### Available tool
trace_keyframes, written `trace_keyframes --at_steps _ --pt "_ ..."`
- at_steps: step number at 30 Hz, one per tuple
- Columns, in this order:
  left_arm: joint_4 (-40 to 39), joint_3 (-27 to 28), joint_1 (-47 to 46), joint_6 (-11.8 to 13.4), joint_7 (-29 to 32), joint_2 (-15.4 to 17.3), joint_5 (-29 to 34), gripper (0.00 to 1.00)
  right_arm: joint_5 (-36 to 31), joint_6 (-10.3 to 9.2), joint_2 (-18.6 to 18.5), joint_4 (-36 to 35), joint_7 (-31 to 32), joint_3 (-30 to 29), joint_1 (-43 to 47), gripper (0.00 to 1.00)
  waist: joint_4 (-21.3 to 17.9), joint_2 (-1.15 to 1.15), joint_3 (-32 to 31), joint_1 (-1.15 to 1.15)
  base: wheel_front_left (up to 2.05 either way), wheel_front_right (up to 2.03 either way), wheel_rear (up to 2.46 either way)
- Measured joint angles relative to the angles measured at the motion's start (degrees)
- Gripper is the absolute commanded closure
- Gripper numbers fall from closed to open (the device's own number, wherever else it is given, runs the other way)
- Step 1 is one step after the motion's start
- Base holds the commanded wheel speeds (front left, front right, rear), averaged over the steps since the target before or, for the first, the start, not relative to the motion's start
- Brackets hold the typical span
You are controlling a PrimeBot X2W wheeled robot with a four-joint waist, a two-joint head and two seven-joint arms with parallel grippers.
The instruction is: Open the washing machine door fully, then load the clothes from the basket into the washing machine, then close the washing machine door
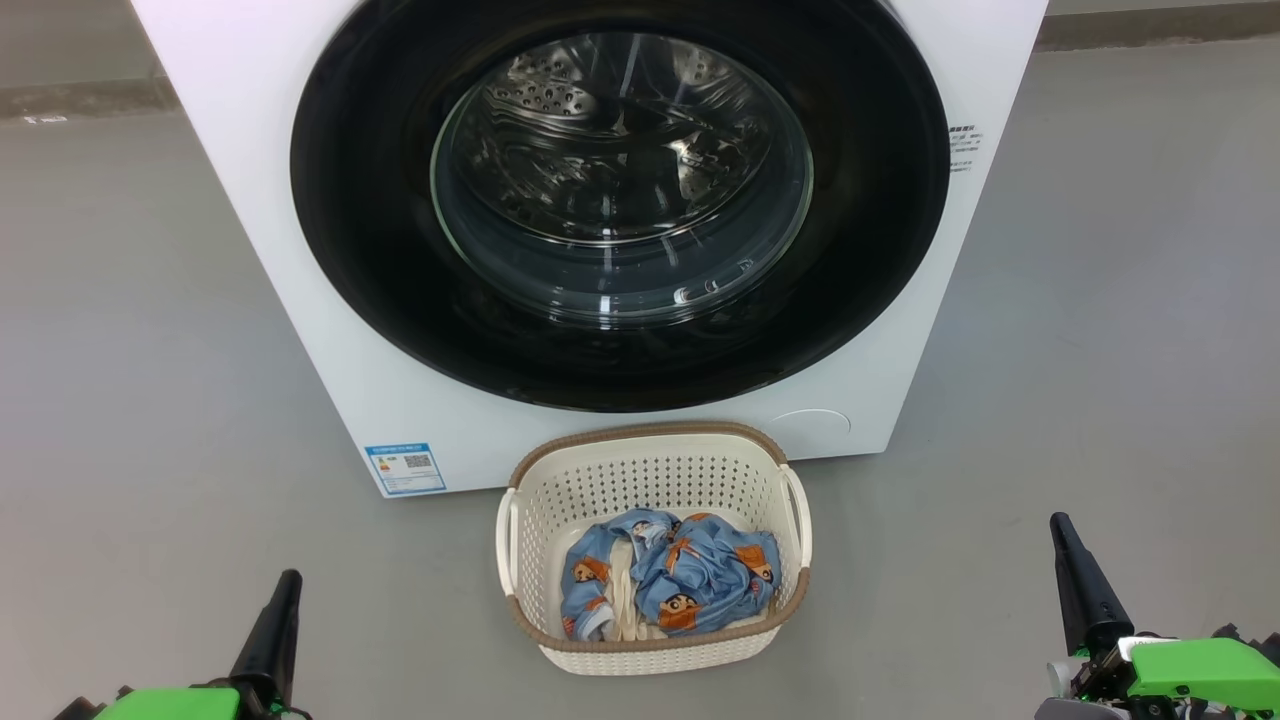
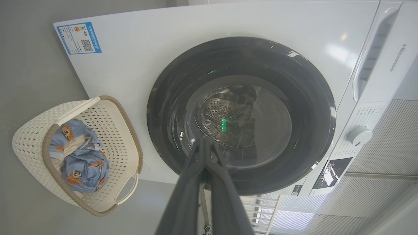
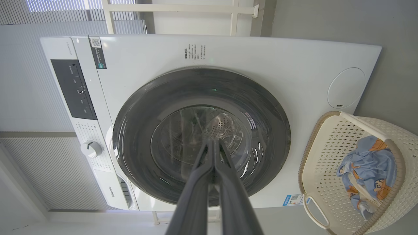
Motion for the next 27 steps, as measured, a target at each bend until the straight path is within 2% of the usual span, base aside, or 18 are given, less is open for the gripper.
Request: trace_keyframes --at_steps 14,15,22,25,27 --pt "0.00 0.03 0.00 0.00 0.00 -0.08 0.07 1.00 0.00 0.00 0.01 0.00 0.01 -0.01 -0.01 1.00 0.00 0.00 0.00 0.00 0.00 0.00 0.00" --pt "0.16 -0.02 0.07 0.02 -0.01 -0.11 0.04 0.00 0.03 0.00 0.02 0.18 -0.01 -0.01 0.08 0.00 0.00 0.00 0.00 0.00 0.00 0.00 0.00" --pt "3.69 -0.45 3.47 0.26 -0.09 -1.88 -0.03 0.00 0.09 0.00 0.97 4.15 -0.11 0.07 3.01 0.00 0.00 0.00 0.11 0.00 0.00 0.00 0.00" --pt "3.60 -0.46 3.47 0.26 -0.54 -1.87 -0.02 0.00 0.09 0.00 0.94 4.02 -0.66 0.41 3.05 0.00 0.00 0.00 0.07 0.08 0.00 0.00 0.00" --pt "3.19 -0.83 3.48 0.26 -2.19 -1.79 0.53 0.00 -0.68 0.00 0.92 3.59 -2.19 1.74 3.04 0.00 -0.05 0.00 0.10 0.01 0.00 0.00 0.00"
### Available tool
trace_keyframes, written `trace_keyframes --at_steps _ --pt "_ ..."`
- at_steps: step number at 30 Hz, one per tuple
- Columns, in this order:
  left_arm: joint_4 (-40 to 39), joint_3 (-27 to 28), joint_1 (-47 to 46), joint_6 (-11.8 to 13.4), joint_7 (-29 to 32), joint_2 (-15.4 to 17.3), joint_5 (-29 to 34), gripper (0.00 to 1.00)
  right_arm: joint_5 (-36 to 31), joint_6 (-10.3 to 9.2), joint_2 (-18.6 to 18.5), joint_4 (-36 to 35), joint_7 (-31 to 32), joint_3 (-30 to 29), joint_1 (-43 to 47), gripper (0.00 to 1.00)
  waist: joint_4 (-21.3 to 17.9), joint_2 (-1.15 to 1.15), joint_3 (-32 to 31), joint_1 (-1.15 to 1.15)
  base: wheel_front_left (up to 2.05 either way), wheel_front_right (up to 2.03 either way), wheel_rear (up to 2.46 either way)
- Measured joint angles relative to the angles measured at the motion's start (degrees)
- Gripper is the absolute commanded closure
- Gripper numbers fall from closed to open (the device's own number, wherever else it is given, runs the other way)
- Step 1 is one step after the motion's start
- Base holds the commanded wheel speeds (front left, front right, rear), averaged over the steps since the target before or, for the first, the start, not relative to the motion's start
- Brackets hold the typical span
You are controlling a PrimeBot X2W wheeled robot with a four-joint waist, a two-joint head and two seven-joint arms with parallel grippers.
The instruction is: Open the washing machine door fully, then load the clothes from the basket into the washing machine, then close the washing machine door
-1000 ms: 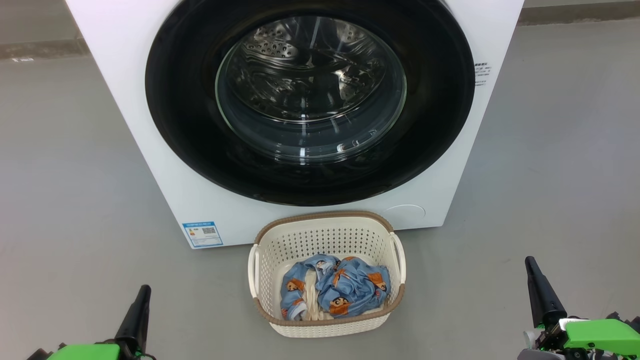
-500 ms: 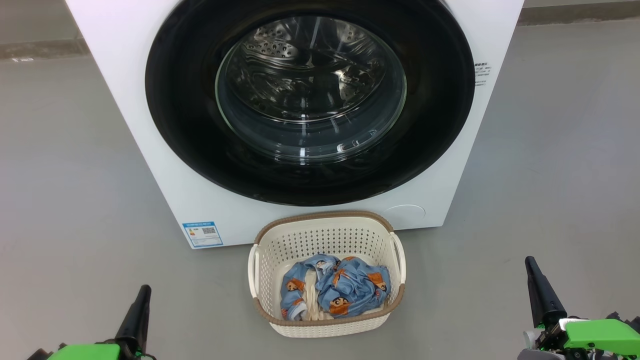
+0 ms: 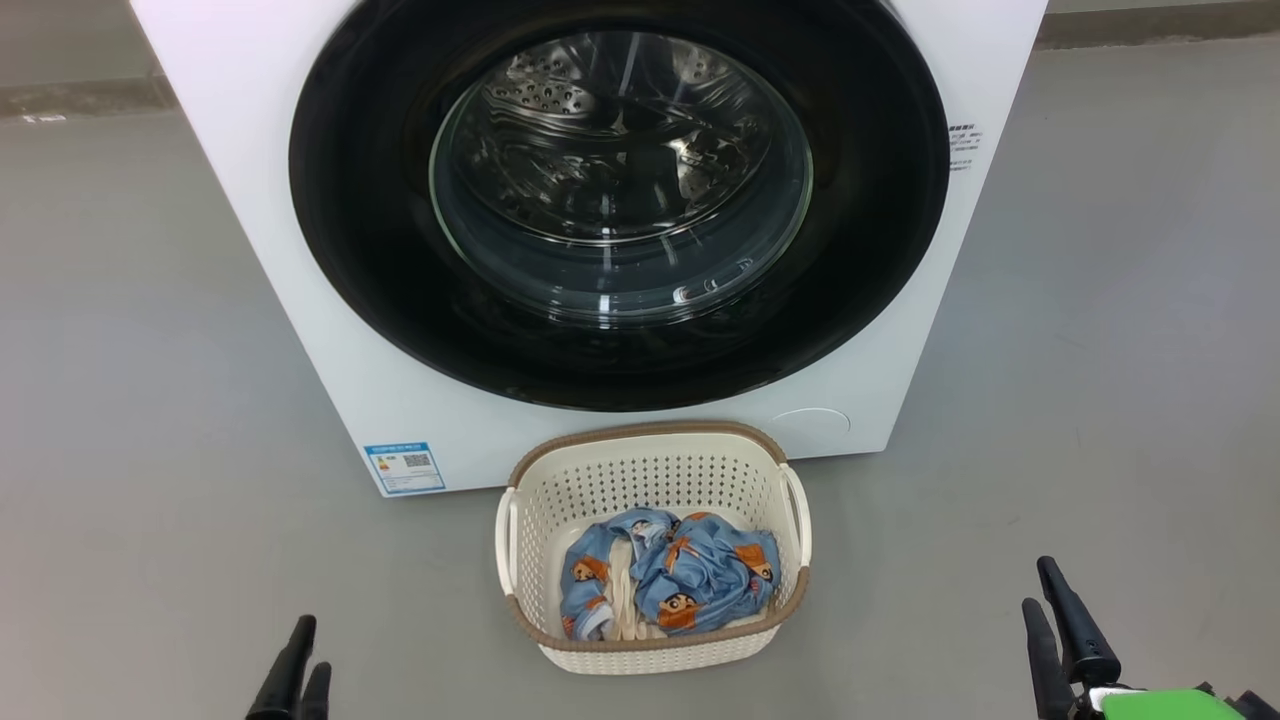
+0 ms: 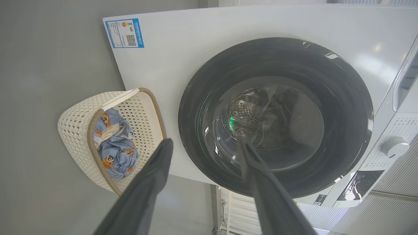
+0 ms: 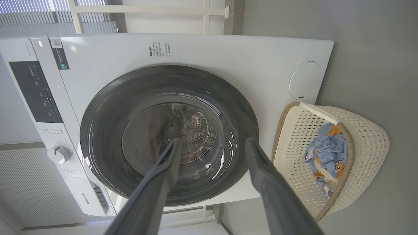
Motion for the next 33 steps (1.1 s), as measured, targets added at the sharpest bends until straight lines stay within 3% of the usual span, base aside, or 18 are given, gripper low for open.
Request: trace_keyframes --at_steps 13,33 --pt "-0.24 0.40 0.01 0.00 -2.01 0.29 6.31 0.00 -8.10 0.00 -0.02 -1.70 -2.13 0.46 -0.57 0.00 -0.03 0.00 0.08 -0.01 0.00 0.00 0.00" --pt "-2.77 2.27 0.13 -0.01 -5.44 0.35 24.97 0.00 -26.64 0.00 -0.31 -5.33 -5.45 3.80 -0.65 0.00 -0.12 0.00 0.22 -0.01 0.00 0.00 0.00"
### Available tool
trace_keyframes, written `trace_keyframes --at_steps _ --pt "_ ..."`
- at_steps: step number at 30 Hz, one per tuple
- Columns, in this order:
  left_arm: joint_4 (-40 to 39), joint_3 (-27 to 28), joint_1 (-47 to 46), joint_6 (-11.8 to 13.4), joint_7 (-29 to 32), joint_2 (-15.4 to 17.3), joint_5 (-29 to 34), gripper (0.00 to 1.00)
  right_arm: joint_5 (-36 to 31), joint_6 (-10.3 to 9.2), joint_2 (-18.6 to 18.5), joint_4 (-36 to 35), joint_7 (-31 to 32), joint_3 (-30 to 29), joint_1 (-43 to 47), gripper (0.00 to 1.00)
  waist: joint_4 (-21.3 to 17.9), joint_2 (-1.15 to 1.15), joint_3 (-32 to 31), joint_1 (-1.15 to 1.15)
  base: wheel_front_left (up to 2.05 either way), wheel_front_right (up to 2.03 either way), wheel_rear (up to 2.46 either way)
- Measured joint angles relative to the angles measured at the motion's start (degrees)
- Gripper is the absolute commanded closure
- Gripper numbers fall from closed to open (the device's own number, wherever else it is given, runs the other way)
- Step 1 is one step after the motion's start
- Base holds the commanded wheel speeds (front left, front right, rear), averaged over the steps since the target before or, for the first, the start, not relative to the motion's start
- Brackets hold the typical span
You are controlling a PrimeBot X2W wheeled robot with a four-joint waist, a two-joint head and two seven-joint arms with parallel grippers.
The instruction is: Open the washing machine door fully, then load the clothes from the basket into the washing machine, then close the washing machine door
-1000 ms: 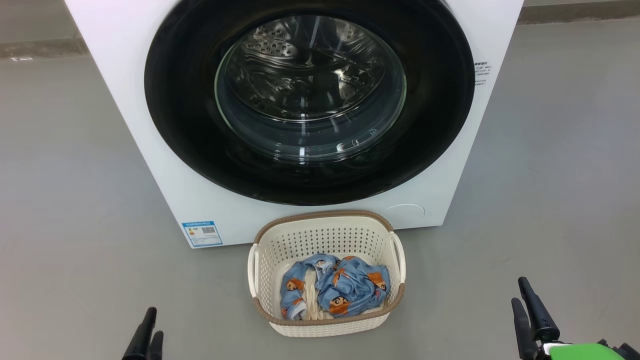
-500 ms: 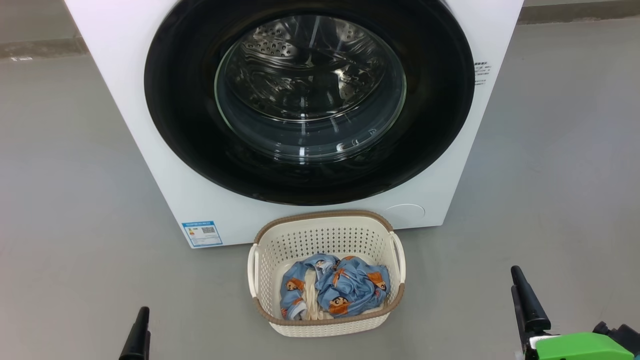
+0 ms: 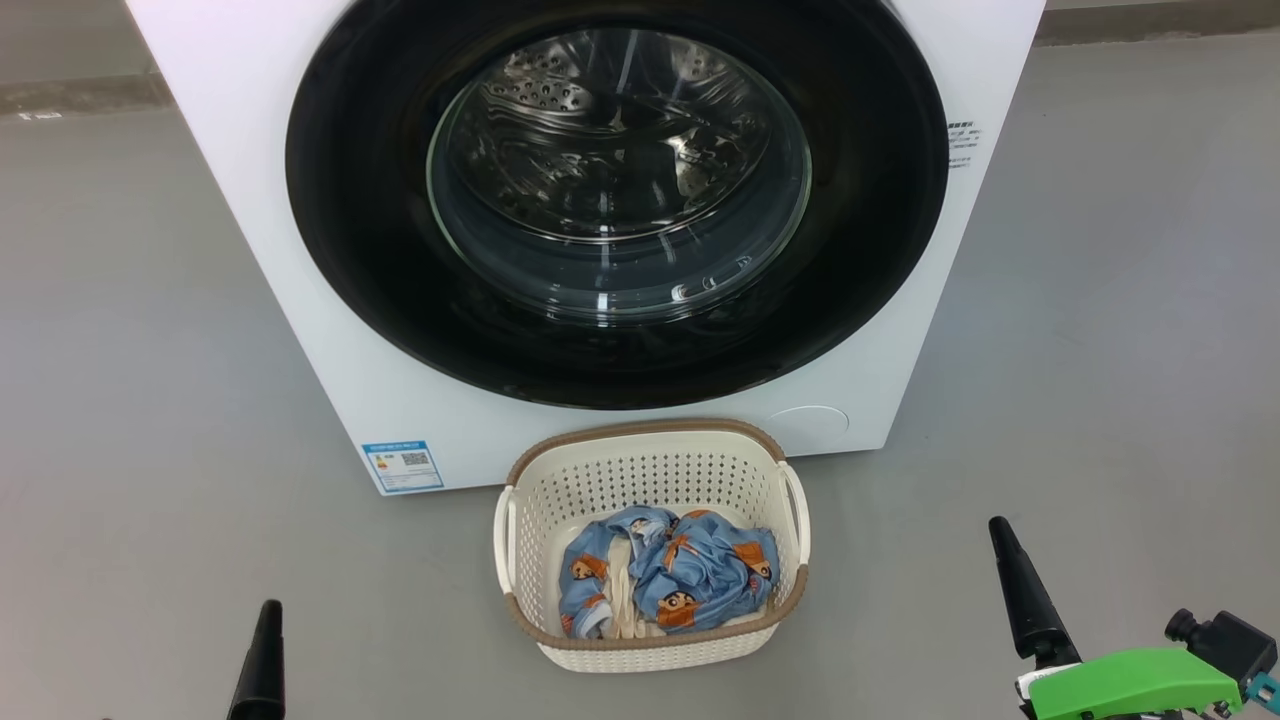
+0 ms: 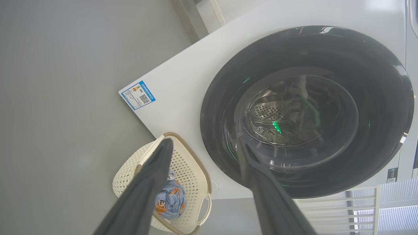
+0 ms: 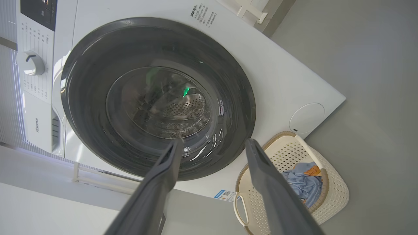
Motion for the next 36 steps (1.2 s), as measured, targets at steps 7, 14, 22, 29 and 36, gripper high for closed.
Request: trace_keyframes --at_steps 7,14,22,29,36 --pt "-1.12 0.12 0.18 -0.01 -1.05 0.02 6.79 0.00 -7.20 0.00 -0.69 -0.96 -1.07 1.66 -0.04 0.00 -0.14 0.00 0.20 0.00 0.00 0.00 0.00" --pt "-2.45 0.13 0.77 -0.07 -2.20 0.15 14.69 0.00 -14.68 0.00 -1.53 -1.34 -2.13 3.46 -0.43 0.00 -0.19 0.00 0.25 0.00 0.00 0.00 0.00" --pt "-2.64 0.16 1.46 -0.08 -3.43 0.33 22.12 0.00 -21.84 0.00 -1.82 -1.63 -3.56 4.77 -0.93 0.00 -0.20 0.00 -0.02 0.00 0.00 0.00 0.00" --pt "-2.66 0.24 1.68 -0.09 -4.63 0.40 27.55 0.00 -27.42 0.00 -1.91 -1.64 -4.65 5.55 -0.93 0.00 -0.15 0.00 -0.21 0.00 0.00 0.00 0.00" --pt "-2.96 0.31 2.49 -0.23 -5.78 0.59 32.72 0.00 -32.54 0.00 -2.18 -1.63 -5.67 6.43 -1.09 0.00 -0.17 0.00 -0.35 0.00 0.00 0.00 0.00"
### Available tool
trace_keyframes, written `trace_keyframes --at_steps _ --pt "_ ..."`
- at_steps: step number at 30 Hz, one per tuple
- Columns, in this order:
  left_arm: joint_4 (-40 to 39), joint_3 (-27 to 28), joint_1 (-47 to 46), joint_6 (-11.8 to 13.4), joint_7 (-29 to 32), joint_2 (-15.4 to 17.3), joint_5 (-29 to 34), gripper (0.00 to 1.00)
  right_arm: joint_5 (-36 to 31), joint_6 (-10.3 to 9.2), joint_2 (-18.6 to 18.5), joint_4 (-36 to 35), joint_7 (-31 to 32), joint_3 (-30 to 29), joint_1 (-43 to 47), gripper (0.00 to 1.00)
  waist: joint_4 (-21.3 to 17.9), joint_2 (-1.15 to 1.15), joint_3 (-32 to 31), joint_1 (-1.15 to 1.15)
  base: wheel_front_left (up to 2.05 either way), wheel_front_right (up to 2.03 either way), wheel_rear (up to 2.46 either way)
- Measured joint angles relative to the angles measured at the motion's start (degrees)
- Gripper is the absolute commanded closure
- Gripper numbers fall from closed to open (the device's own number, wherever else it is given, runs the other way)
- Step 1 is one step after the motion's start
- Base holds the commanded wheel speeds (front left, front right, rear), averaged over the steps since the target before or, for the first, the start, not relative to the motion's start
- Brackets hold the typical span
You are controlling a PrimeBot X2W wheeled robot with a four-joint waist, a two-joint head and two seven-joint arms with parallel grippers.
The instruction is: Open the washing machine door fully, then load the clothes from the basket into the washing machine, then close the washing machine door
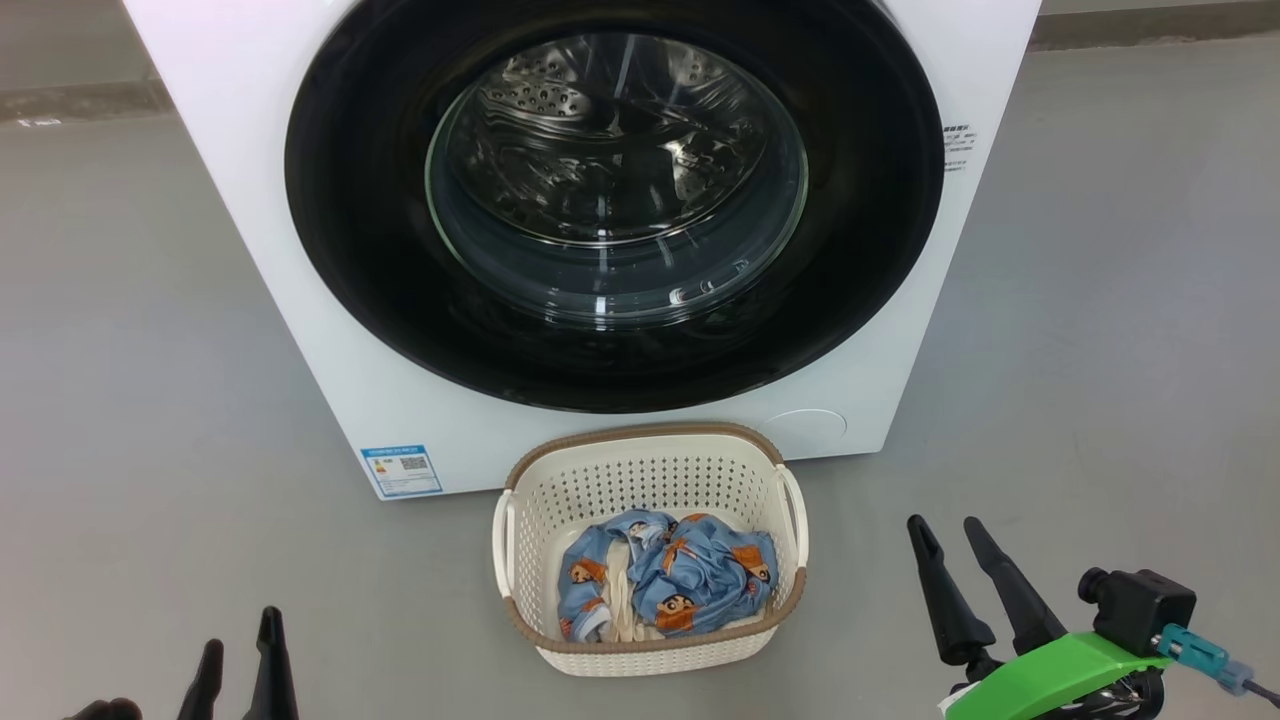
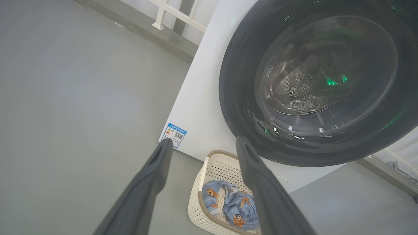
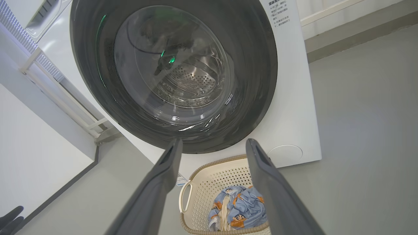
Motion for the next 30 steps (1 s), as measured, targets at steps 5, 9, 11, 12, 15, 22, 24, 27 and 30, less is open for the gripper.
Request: trace_keyframes --at_steps 5,9,11,12,15,22,24,27,30 --pt "-0.49 0.02 0.07 -0.02 -0.88 0.44 4.13 0.00 -3.75 0.00 -0.10 0.02 -0.99 0.73 -0.08 0.00 -0.08 0.00 0.01 0.00 0.00 0.00 0.00" --pt "-0.82 0.03 0.12 -0.02 -1.38 0.57 6.66 0.00 -6.03 0.00 -0.31 0.03 -1.45 0.81 -0.10 0.00 -0.10 0.00 0.05 0.00 0.00 0.00 0.00" --pt "-1.03 0.05 0.13 -0.02 -1.67 0.64 8.36 0.00 -7.28 0.00 -0.33 0.15 -1.77 0.80 -0.12 0.00 -0.12 0.00 0.10 0.00 0.00 0.00 0.00" --pt "-1.11 0.11 0.14 -0.02 -1.90 0.70 9.16 0.00 -8.06 0.00 -0.33 0.27 -1.97 0.79 -0.12 0.00 -0.13 0.00 0.12 0.00 0.00 0.00 0.00" --pt "-1.32 0.38 0.25 -0.02 -2.40 0.77 11.18 0.00 -9.79 0.00 -0.29 0.52 -2.44 0.67 -0.12 0.00 -0.22 0.00 0.17 0.00 0.00 0.00 0.00" --pt "-1.62 1.18 1.44 -0.04 -3.43 0.85 16.35 0.00 -13.79 0.00 0.03 0.76 -3.48 0.26 -0.12 0.00 -0.40 0.00 0.19 0.00 0.00 0.00 0.00" --pt "-1.78 1.24 1.46 -0.27 -3.90 0.89 18.17 0.00 -16.11 0.00 0.09 1.09 -4.03 0.32 -0.12 0.00 -0.43 0.00 0.21 0.00 0.00 0.00 0.00" --pt "-1.98 1.43 1.48 -0.27 -4.42 0.90 20.29 0.00 -17.58 0.00 0.12 1.43 -4.54 0.27 -0.12 0.00 -0.47 0.00 0.23 0.00 0.00 0.00 0.00" --pt "-2.15 1.67 1.48 -0.27 -4.93 0.91 22.01 0.00 -19.71 0.00 0.21 1.62 -5.02 0.13 -0.12 0.00 -0.54 0.00 0.31 0.00 0.00 0.00 0.00"
